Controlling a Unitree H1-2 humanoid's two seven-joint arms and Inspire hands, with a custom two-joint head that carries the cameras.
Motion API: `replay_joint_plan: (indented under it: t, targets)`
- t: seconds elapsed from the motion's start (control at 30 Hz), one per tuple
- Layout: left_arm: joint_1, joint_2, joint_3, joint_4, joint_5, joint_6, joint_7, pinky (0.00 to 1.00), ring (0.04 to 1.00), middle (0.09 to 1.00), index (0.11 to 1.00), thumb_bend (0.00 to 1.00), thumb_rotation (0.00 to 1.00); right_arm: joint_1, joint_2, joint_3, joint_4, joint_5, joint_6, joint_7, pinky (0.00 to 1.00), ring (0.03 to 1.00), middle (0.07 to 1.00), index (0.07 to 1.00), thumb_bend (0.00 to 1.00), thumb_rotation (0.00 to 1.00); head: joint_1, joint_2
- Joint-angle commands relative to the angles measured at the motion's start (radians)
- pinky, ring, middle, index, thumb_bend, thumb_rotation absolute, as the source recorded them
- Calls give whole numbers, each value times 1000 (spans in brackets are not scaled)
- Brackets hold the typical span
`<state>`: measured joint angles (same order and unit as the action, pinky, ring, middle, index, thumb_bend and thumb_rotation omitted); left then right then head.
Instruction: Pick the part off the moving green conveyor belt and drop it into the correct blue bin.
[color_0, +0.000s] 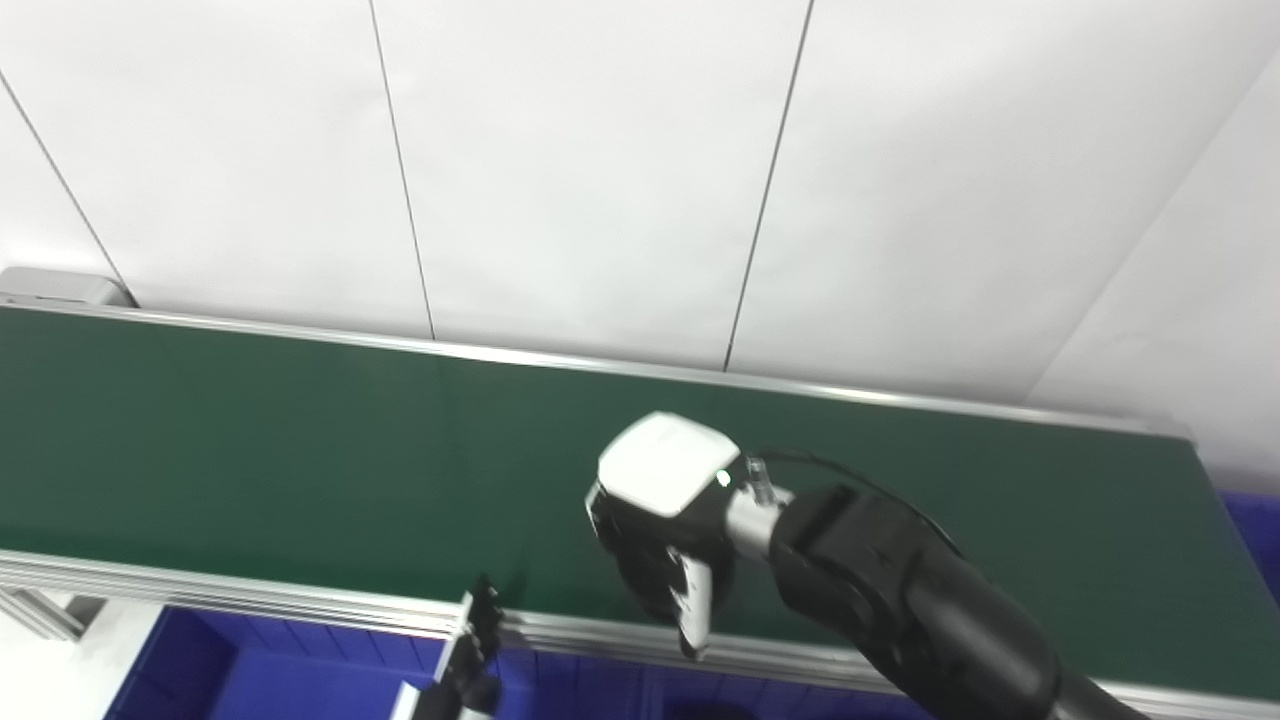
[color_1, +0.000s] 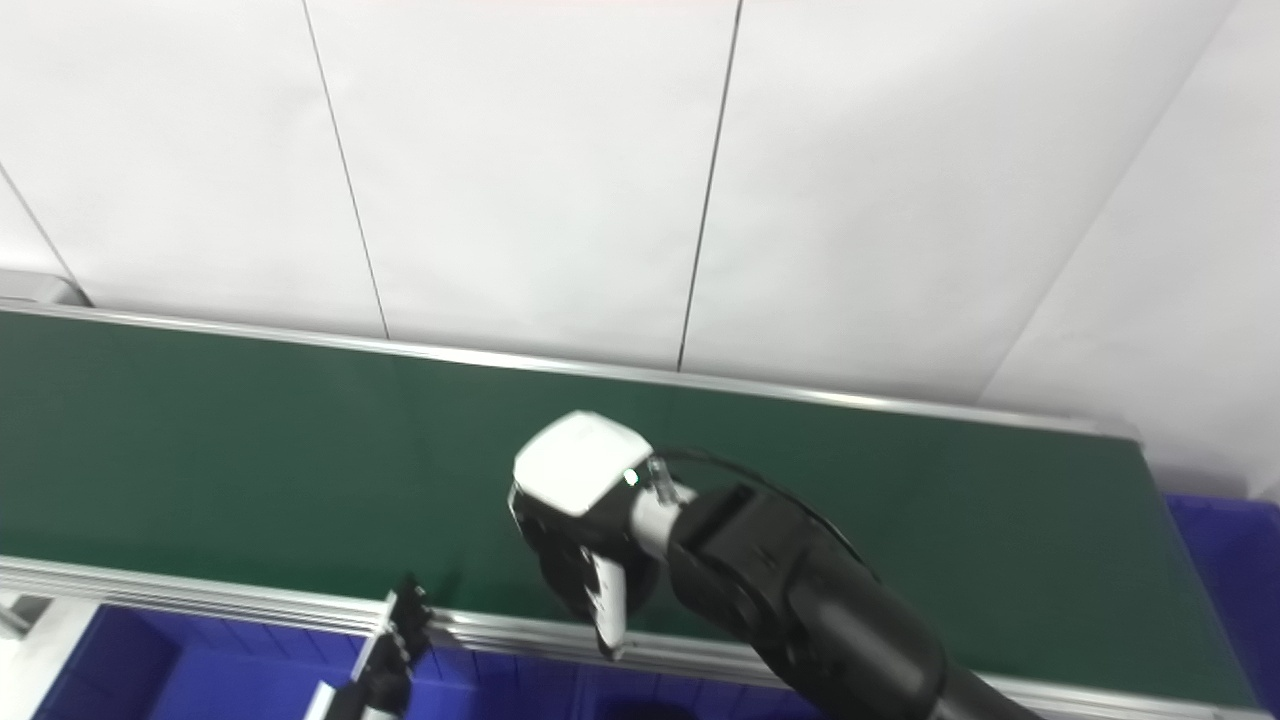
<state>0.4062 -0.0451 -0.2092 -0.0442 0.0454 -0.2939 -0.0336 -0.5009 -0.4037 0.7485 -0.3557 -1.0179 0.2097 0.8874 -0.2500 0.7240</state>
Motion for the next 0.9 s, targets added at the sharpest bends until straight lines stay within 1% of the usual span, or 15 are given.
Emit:
replay_joint_plan:
  t: [0.0, 0.07, 0.1, 0.17, 0.2, 0.27, 0.37, 0.53, 0.57, 0.67, 0.7, 0.77, 0.8, 0.83, 0.87]
  targets:
    - [7, 7, 3, -39, 9, 0, 0, 1000, 1000, 1000, 1000, 720, 954, 8, -21, -34, -85, -14, -22, 37, 308, 413, 535, 494, 515, 0, -25, 21]
    - [13, 14, 12, -60, 0, 16, -6, 1000, 1000, 1000, 1000, 723, 960, 64, -36, -54, -135, -13, -14, 77, 292, 410, 533, 494, 516, 0, -50, 41]
    - [16, 19, 17, -75, -7, 28, -10, 1000, 1000, 1000, 1000, 724, 961, 90, -38, -65, -157, -12, -12, 93, 272, 408, 530, 493, 516, 0, -77, 61]
    - [18, 27, 25, -95, -53, 54, -27, 1000, 1000, 1000, 1000, 728, 945, 136, -46, -76, -188, -24, -21, 116, 240, 405, 527, 494, 517, 0, -93, 74]
    - [18, 33, 28, -109, -72, 71, -34, 1000, 1000, 1000, 1000, 731, 934, 160, -46, -82, -207, -34, -20, 135, 229, 403, 525, 598, 522, 0, -107, 87]
    - [18, 45, 33, -137, -94, 105, -45, 1000, 1000, 1000, 1000, 760, 928, 203, -41, -98, -250, -51, -7, 182, 241, 403, 528, 683, 526, 0, -123, 104]
    - [18, 65, 41, -177, -86, 145, -46, 1000, 1000, 1000, 1000, 774, 923, 268, -24, -134, -312, -64, 6, 227, 232, 400, 527, 701, 527, 0, -143, 137]
    - [14, 84, 55, -217, -81, 193, -51, 990, 1000, 1000, 1000, 752, 941, 395, 11, -205, -387, -95, 3, 258, 247, 400, 532, 680, 524, 0, -156, 155]
    - [12, 84, 60, -220, -79, 198, -50, 972, 1000, 1000, 1000, 738, 943, 418, 18, -220, -393, -104, 2, 259, 273, 403, 540, 685, 522, 0, -155, 158]
    - [8, 86, 67, -224, -54, 206, -45, 963, 1000, 1000, 1000, 735, 960, 486, 30, -279, -384, -123, -18, 196, 283, 405, 542, 661, 522, 0, -152, 159]
    - [7, 89, 68, -223, -53, 206, -49, 964, 1000, 1000, 1000, 735, 962, 511, 29, -299, -381, -143, -36, 151, 283, 405, 542, 655, 522, 0, -150, 159]
    - [7, 92, 70, -221, -57, 205, -55, 973, 1000, 1000, 1000, 720, 969, 545, 30, -323, -377, -174, -66, 89, 274, 441, 502, 704, 530, 0, -147, 157]
    - [7, 92, 71, -221, -59, 204, -57, 983, 1000, 1000, 1000, 717, 967, 558, 31, -333, -375, -183, -78, 68, 299, 449, 498, 714, 531, 0, -147, 157]
    - [8, 93, 71, -220, -60, 203, -58, 992, 1000, 1000, 1000, 716, 964, 575, 32, -343, -376, -206, -91, 46, 384, 522, 594, 726, 636, 37, -142, 154]
    - [8, 94, 71, -219, -61, 203, -59, 997, 1000, 1000, 1000, 718, 962, 588, 33, -351, -376, -223, -101, 30, 524, 638, 693, 745, 761, 221, -142, 154]
